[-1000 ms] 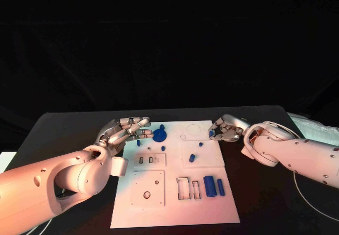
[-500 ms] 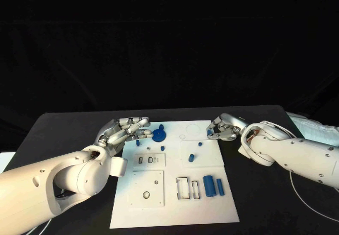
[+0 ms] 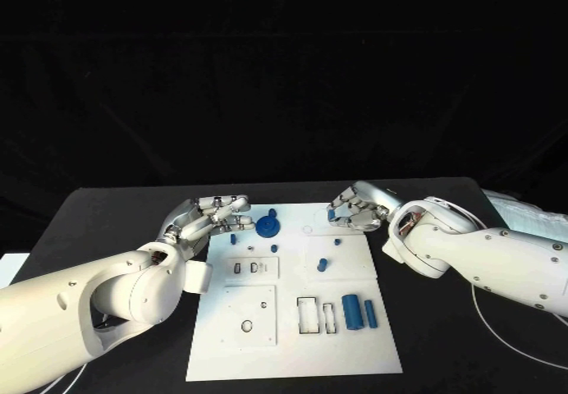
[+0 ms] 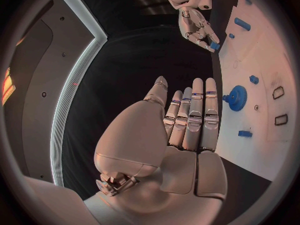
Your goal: Assemble the parts on the task board
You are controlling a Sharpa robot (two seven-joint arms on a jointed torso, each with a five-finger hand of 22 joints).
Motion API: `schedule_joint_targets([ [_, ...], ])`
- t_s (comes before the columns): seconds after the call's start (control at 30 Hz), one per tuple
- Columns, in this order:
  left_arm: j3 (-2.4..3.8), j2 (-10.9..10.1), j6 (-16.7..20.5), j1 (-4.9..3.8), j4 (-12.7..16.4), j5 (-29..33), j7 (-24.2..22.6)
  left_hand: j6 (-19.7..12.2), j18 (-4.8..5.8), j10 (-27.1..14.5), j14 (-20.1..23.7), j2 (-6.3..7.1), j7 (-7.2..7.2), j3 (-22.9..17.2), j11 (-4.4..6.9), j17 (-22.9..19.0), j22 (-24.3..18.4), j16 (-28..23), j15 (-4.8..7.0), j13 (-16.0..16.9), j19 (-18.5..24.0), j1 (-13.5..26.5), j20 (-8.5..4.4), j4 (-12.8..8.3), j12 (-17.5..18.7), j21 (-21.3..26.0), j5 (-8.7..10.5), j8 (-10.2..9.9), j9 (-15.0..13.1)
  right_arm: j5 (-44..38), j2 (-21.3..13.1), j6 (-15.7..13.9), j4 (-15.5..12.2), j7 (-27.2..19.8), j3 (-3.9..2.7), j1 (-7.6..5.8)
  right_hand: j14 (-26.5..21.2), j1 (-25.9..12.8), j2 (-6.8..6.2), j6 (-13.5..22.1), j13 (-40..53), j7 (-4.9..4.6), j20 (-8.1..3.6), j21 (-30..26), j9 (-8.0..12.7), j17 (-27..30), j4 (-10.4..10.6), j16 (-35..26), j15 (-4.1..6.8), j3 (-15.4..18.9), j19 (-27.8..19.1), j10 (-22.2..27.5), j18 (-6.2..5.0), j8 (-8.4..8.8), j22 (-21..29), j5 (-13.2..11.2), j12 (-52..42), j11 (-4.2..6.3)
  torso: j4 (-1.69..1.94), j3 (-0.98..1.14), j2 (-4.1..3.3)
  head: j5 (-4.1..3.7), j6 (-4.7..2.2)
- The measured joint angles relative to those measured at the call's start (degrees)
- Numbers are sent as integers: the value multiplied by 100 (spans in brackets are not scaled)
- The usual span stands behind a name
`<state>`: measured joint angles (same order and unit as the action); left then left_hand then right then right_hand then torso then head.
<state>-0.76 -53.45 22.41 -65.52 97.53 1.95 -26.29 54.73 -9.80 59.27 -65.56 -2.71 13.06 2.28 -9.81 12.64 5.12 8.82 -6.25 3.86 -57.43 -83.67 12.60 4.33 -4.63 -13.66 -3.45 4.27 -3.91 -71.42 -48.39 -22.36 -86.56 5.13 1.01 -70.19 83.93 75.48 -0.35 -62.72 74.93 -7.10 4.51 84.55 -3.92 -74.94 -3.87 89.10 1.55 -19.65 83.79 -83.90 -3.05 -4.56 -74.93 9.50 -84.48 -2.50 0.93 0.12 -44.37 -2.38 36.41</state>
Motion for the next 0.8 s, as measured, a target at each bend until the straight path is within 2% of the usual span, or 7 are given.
schedule_joint_targets([
  [0.13, 0, -12, -2, 0, -67, 28, 0, 0, 0, 0, 0, 0, 0, -1, 0, 0, 0, -2, 0, 0, 0, 0, 0, -1, 0, 0, 0, 0, 0, -51, 190, 37, -108, 195, 7, -2, 0, -22, 22, 5, 0, -9, 0, 0, 0, 0, 6, 0, 0, -7, 0, 0, 0, 18, 0, -7, 0, 0, 12, -10, 8, 26, 32],
  [0.27, 0, -28, -6, 0, -215, 77, -1, 0, 0, 0, 0, 0, 0, -15, 0, 0, 0, -22, 0, 0, 0, 0, 0, -15, 0, 0, 0, 0, 0, -159, 466, 118, -159, 389, 18, 23, 0, -37, 37, 2, -1, -17, 0, 0, -1, 1, -8, 0, 0, -21, 0, 0, 0, 41, 1, -9, 22, 0, 31, -24, 21, 69, 94],
  [0.57, 0, -62, -7, -2, -517, 175, -18, 0, -1, 0, 0, -23, 0, -15, 0, 13, 1, -22, 0, 0, 0, -23, 0, -15, 0, 0, 0, 0, 0, -497, 990, 358, -164, 657, 64, 189, 0, -55, 53, 15, -1, -31, 0, 0, -2, 1, 7, 0, 0, -37, 0, 0, 0, 69, 1, -23, 22, 0, 78, -53, 41, 158, 187],
  [0.8, 0, -56, -13, -1, -519, 220, -19, 0, 0, 0, 0, -23, 0, -15, 0, 12, 1, -22, 0, 0, 0, -23, 0, -15, 0, 0, 0, 0, 0, -735, 1225, 513, -137, 812, 88, 292, 0, -63, 54, 10, -2, -24, 1, 0, -3, 2, 8, 0, -1, -38, 0, 0, 0, 67, 2, -34, 22, 0, 80, -56, 42, 226, 231],
])
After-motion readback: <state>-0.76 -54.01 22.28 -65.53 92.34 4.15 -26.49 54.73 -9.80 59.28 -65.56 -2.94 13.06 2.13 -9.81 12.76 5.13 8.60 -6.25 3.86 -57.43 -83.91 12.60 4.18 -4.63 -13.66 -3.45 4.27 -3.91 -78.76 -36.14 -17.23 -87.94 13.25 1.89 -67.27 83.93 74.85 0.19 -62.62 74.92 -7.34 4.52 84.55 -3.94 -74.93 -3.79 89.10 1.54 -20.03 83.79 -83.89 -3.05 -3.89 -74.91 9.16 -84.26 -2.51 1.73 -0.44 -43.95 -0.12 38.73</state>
